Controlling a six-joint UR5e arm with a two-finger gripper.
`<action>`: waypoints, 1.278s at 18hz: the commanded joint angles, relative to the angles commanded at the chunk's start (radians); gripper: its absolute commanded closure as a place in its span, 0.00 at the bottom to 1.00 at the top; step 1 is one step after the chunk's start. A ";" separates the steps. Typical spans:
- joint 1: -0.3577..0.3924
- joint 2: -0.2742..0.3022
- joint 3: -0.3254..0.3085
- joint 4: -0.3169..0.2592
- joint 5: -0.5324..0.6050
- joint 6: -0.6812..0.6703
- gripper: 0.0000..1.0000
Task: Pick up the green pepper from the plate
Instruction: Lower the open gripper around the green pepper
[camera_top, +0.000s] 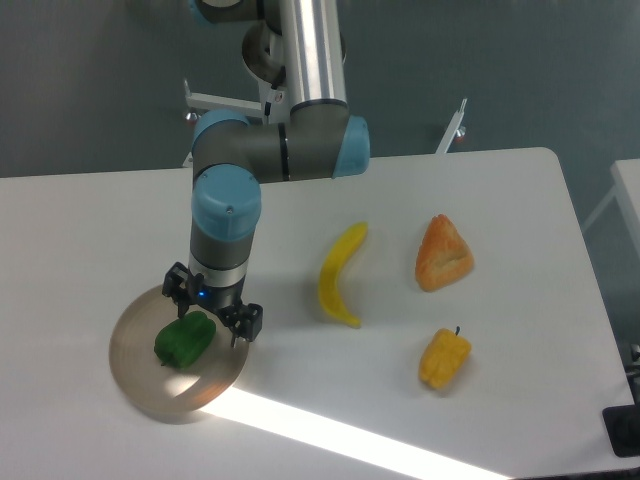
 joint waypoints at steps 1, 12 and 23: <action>0.000 0.006 -0.015 0.002 0.000 0.006 0.00; -0.017 -0.024 -0.028 0.081 0.003 0.022 0.00; -0.037 -0.055 -0.023 0.124 0.005 0.018 0.00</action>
